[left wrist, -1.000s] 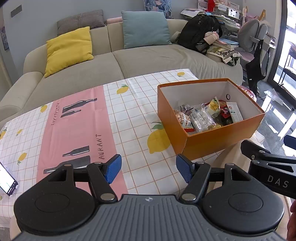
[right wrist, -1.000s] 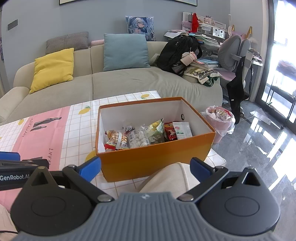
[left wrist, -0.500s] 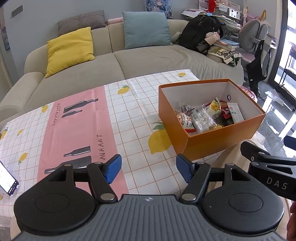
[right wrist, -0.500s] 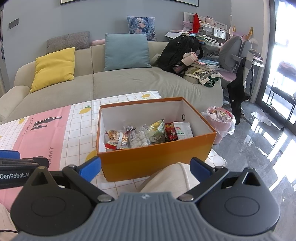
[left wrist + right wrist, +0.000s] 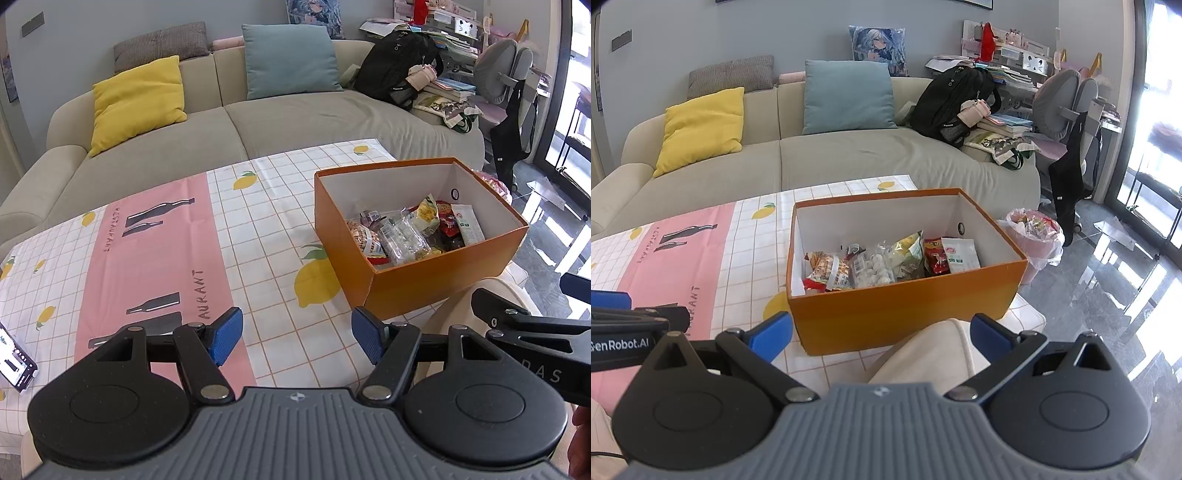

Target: Organize snacks

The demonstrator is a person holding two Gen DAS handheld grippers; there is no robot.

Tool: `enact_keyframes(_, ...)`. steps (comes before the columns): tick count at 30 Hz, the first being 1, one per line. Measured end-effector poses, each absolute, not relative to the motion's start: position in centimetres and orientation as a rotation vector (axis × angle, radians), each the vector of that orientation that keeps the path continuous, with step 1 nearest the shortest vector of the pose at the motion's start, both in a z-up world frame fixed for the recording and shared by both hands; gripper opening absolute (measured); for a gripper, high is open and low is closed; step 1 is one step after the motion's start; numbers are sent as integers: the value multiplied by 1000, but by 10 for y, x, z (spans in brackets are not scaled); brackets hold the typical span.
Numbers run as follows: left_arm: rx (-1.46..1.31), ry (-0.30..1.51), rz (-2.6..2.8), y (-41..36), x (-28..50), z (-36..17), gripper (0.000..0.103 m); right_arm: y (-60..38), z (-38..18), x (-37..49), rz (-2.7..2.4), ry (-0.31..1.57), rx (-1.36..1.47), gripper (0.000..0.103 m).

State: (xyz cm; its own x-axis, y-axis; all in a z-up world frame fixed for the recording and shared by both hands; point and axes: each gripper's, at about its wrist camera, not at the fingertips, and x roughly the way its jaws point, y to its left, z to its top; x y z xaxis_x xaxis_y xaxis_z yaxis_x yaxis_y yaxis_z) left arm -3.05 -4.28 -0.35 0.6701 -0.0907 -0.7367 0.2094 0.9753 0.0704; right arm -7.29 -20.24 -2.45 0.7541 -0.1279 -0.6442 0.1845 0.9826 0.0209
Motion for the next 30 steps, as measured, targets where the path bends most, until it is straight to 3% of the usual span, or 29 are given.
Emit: enact_keyframes(30,150,809,-168,-41,-31,-1,79,-204,-30,-74,-165,710,86,100)
